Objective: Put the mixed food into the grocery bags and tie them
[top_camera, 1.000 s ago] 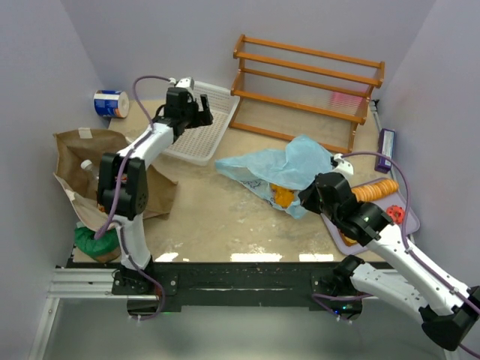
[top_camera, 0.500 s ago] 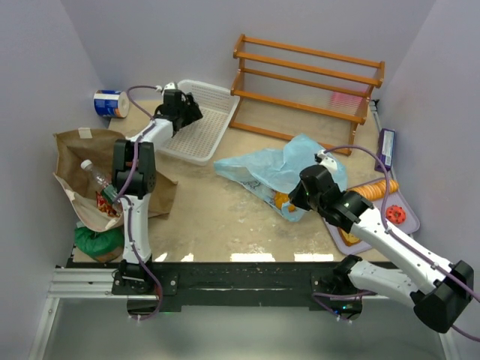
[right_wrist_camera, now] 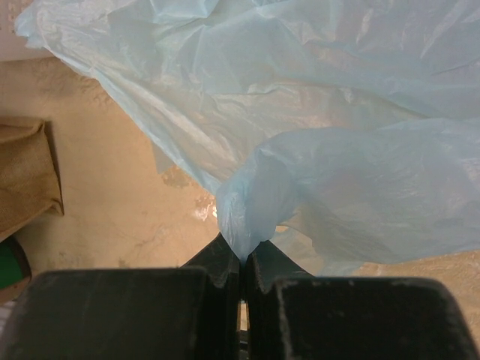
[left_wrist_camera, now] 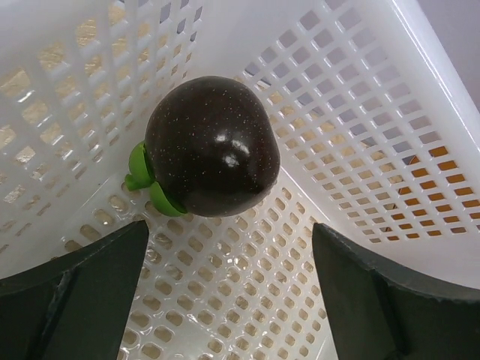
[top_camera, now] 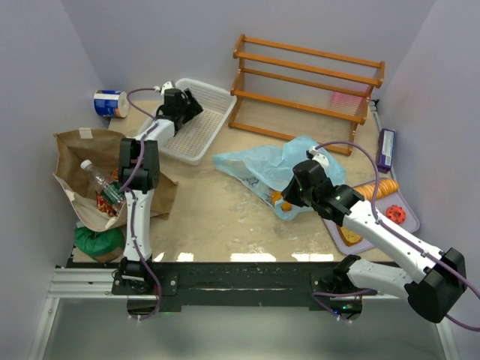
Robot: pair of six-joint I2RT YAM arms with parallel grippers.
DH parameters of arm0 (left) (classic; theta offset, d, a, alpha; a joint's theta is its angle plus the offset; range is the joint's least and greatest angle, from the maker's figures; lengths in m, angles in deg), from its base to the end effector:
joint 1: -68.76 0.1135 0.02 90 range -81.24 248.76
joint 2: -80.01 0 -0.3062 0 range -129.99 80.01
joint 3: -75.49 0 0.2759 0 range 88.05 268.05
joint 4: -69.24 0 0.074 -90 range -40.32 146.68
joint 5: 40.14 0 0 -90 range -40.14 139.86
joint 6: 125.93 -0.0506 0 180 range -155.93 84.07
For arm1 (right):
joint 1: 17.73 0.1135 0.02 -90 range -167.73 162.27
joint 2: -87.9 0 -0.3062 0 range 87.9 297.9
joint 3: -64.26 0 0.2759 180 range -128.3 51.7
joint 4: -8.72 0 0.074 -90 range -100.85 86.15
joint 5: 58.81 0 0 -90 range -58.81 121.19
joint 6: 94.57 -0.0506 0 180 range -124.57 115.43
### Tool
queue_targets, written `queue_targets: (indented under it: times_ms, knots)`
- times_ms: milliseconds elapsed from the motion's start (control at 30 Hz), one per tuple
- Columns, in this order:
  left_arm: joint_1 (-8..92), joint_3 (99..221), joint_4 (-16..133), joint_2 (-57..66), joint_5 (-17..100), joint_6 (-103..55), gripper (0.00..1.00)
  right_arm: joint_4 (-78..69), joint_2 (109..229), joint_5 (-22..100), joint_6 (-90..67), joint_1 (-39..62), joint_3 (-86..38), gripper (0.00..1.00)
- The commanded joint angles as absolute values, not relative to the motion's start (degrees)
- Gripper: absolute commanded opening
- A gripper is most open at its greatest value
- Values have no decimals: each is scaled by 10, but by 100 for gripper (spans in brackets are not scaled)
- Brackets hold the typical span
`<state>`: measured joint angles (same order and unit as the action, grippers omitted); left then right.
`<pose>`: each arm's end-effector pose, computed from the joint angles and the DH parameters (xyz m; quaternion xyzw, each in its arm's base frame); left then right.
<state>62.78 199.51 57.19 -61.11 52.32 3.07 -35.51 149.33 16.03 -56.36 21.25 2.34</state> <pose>0.6276 -0.0636 0.1639 -0.2554 0.8235 -0.1766 0.4749 0.1935 0.1396 0.2998 0.1532 0.9001 0.1920 0.3598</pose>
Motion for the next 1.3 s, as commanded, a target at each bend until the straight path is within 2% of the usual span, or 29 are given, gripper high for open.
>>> queue_targets:
  times_ms: [0, 500, 600, 800, 900, 1000, 1267]
  knots:
    - [637, 2018, 617, -628, 557, 54, 95, -329, 1495, 174, -556, 214, -1, 0]
    - [638, 2026, 680, -653, 667, 66, 86, -319, 1535, 208, -535, 213, -9, 0]
    - [638, 2031, 694, -666, 674, 61, 81, -316, 1538, 213, -535, 214, -9, 0]
    - [638, 2051, 708, -688, 658, 51, 63, -319, 1537, 213, -532, 213, -13, 0]
    - [638, 2013, 742, -665, 652, 45, 48, -325, 1529, 206, -532, 214, -12, 0]
    - [638, 1921, 826, -613, 641, 40, 38, -328, 1521, 199, -530, 213, -11, 0]
    - [638, 1700, 1006, -445, 574, -7, 28, -337, 1496, 184, -527, 213, -13, 0]
